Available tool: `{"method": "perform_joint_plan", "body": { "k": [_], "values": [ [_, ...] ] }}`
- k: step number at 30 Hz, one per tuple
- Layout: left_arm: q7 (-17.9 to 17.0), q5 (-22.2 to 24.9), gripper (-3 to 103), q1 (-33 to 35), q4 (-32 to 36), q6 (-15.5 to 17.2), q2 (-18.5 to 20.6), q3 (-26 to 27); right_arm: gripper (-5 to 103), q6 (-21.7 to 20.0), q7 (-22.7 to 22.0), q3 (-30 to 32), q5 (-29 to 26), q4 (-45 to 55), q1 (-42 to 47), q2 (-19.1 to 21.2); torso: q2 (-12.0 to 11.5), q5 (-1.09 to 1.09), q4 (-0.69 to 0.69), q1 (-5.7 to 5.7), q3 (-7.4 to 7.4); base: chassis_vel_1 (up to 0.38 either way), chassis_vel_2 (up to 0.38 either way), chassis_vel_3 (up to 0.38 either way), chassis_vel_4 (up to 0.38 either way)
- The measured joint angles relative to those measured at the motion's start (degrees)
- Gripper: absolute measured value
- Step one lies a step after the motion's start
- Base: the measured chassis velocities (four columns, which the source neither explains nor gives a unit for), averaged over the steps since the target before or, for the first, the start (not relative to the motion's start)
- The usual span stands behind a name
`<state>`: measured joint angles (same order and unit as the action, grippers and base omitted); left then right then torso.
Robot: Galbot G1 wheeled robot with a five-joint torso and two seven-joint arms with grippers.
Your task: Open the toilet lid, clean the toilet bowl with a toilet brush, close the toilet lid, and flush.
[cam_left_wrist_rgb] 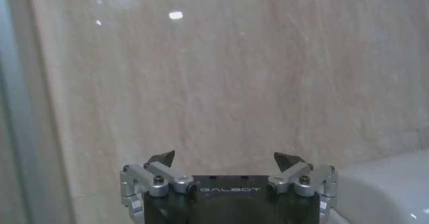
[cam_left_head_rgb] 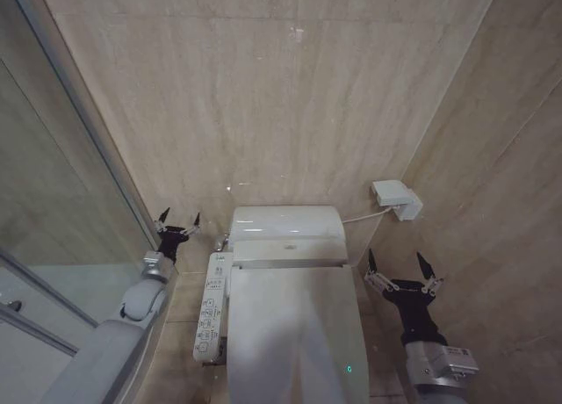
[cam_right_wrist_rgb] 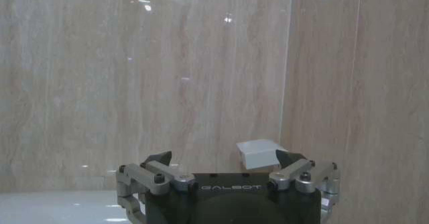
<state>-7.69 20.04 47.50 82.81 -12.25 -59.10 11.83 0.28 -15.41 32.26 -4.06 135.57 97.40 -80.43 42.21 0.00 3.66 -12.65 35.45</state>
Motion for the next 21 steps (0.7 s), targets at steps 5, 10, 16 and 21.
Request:
{"method": "perform_joint_plan", "body": {
  "k": [5, 10, 16, 21],
  "values": [
    [2.52, 0.59, 97, -2.45, -3.78, -1.95, 0.00, -2.66, 100, 0.00, 0.00, 0.00, 0.00, 0.00, 0.00, 0.00, 0.00, 0.00, 0.00, 0.00, 0.00, 0.000, 0.000, 0.000, 0.000],
    [8.13, 1.05, 78, -8.20, -13.32, -7.35, 0.72, -7.57, 100, 0.00, 0.00, 0.00, 0.00, 0.00, 0.00, 0.00, 0.00, 0.00, 0.00, 0.00, 0.00, 0.000, 0.000, 0.000, 0.000],
    [9.72, -3.19, 50, -9.64, -17.69, -10.91, 0.31, -9.08, 100, 0.00, -0.01, 0.00, 0.00, 0.00, 0.00, 0.00, 0.00, 0.00, 0.01, 0.00, 0.00, 0.000, 0.000, 0.000, 0.000],
    [11.31, -7.52, 50, -10.08, -20.82, -13.35, 0.26, -9.63, 100, 0.00, 0.00, 0.00, 0.00, 0.00, 0.00, 0.00, 0.00, 0.00, 0.00, 0.00, 0.00, 0.000, 0.000, 0.000, 0.000]
  ]
}}
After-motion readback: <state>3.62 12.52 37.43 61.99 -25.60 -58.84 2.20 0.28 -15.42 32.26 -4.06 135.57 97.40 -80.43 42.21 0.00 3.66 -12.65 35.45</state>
